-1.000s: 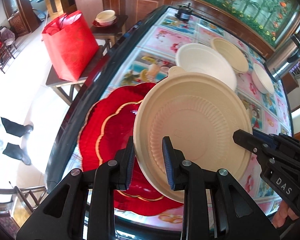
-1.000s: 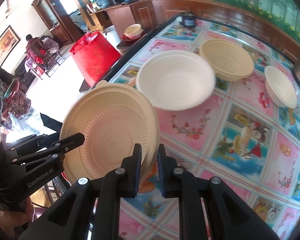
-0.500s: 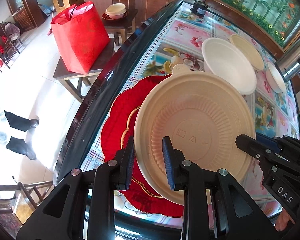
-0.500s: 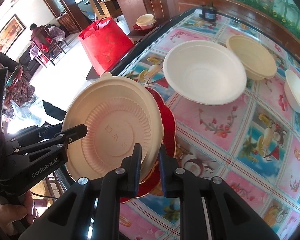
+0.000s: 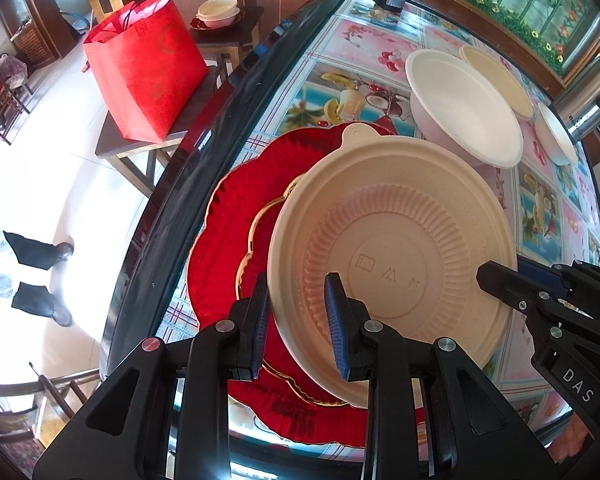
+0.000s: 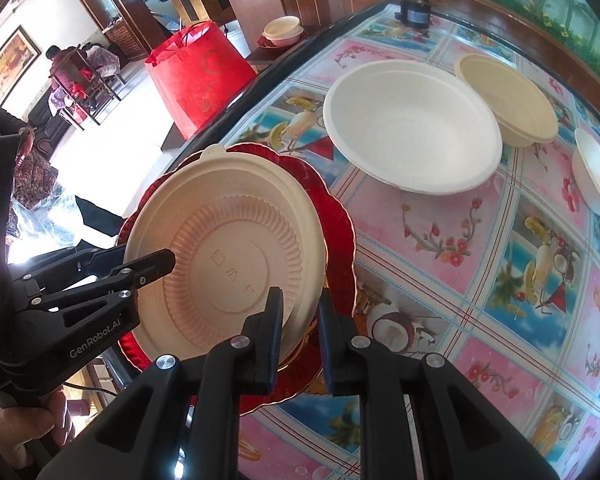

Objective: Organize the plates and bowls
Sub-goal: 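Lower the beige plate onto the red stack and open both grippers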

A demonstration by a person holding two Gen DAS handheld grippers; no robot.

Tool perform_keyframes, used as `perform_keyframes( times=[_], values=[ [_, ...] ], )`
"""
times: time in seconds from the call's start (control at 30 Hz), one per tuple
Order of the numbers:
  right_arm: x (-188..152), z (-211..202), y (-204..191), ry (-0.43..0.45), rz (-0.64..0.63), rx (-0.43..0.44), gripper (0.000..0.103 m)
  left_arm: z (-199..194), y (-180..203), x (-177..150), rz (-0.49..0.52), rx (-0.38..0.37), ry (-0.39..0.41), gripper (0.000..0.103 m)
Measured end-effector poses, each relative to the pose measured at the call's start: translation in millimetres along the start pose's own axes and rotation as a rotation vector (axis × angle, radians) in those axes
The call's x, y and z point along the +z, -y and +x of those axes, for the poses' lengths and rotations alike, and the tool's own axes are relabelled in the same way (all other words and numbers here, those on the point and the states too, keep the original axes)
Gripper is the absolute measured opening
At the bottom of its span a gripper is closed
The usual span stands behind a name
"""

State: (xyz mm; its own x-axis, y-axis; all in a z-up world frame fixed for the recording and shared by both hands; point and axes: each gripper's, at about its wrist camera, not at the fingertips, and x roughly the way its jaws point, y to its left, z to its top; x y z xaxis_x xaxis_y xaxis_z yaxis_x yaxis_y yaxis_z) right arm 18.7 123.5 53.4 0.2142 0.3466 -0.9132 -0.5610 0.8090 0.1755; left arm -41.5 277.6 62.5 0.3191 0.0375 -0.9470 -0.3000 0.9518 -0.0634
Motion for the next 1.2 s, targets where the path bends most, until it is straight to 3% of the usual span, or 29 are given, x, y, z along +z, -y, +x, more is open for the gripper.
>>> perform_keyframes(
  times=[0.3,0.33,0.4,0.53,0.7,0.97,1.13,1.2],
  values=[
    [0.5,2.3,3.6,-0.007,0.015,-0.008,0.018,4.0,1.8,-1.6,0.0,-0.005,-0.011,0.026],
    [0.1,1.5,4.0,-0.006,0.017,-0.006,0.022,4.6,2.2,-2.0,0.0,-0.004,-0.012,0.026],
    [-0.4,-1.5,5.7,0.004,0.019,-0.011,0.042,4.9,1.9,-2.9,-0.006,-0.007,-0.012,0.026],
    [0.7,-11.0,10.2,0.038,0.02,-0.017,0.047,1.2,-0.7,-3.9,-0.023,-0.012,0.0,0.027],
    [4.0,-27.9,25.7,0.091,0.059,-0.052,0.064,-13.1,-2.0,-3.0,-0.042,-0.001,0.041,0.027],
    [7.3,-53.7,58.7,0.165,0.14,-0.102,0.069,-32.3,14.2,9.3,-0.024,-0.007,0.099,0.027],
    [10.3,-64.8,61.7,0.182,0.132,-0.104,0.074,-35.8,19.6,14.5,-0.018,-0.004,0.104,0.035],
    [7.7,-66.2,66.1,0.186,0.141,-0.103,0.075,-35.7,22.2,15.0,-0.018,-0.004,0.104,0.043]
  ],
)
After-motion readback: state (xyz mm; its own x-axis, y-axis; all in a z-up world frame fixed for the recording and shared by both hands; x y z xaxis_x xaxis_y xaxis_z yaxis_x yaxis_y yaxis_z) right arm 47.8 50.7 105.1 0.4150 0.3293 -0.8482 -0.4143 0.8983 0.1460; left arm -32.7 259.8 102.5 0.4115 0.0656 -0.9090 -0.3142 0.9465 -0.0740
